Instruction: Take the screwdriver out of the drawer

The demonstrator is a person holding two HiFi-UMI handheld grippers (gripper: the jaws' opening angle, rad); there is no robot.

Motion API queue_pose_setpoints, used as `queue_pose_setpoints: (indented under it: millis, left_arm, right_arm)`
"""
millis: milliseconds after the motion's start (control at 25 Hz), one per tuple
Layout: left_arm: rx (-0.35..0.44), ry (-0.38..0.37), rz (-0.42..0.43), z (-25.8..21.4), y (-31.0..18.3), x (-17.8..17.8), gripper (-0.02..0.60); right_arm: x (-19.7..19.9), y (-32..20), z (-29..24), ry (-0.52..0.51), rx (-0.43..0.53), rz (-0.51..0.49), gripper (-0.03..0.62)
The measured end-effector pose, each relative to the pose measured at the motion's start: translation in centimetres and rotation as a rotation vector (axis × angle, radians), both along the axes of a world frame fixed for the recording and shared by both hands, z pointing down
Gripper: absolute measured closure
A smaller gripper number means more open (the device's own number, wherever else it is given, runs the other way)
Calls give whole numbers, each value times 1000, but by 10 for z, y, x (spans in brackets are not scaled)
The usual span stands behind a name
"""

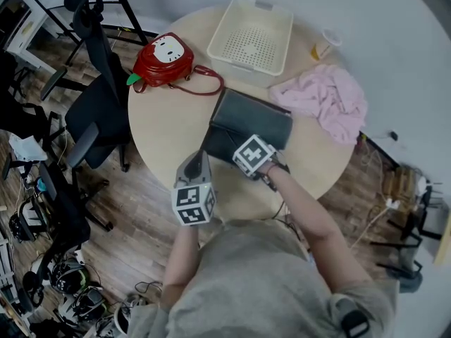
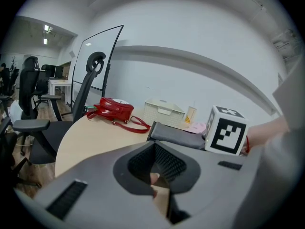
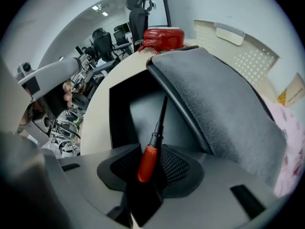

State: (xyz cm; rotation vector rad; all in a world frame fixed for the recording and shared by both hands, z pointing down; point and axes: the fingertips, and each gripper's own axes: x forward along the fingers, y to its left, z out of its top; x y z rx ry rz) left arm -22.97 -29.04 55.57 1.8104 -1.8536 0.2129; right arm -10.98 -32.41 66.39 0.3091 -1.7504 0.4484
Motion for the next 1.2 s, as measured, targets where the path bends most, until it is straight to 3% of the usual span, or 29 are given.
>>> queue_pose_setpoints:
  millis: [80, 360, 480, 640, 800, 920, 1040, 1200]
  left_arm:
    - [3, 0, -7, -1, -1, -3, 581]
    - [-1, 8, -31, 1, 0, -9, 581]
    - [-1, 7, -30, 1, -1, -7, 581]
    - [-1, 6, -28, 2, 1, -5, 581]
    - [0, 2, -22, 2, 6, -3, 581]
    - [2, 1, -17, 2, 11, -1, 581]
    - [8, -3, -12, -1, 16, 1, 581]
    - [20, -6, -3, -7, 21, 4, 581]
  right_arm:
    - [12, -5, 6, 93, 21, -6, 476]
    - [2, -3, 12, 51, 5, 9, 497]
    - [-12, 3, 9, -23, -21, -3, 502]
    - [9, -4, 7, 71, 33, -14, 503]
    - [-17, 9, -1, -83, -13, -16, 503]
    - [-5, 10, -8, -46, 12, -12, 503]
    - [-26, 27, -21, -181, -44, -15, 503]
    - [-20, 30, -35, -184, -27, -1, 503]
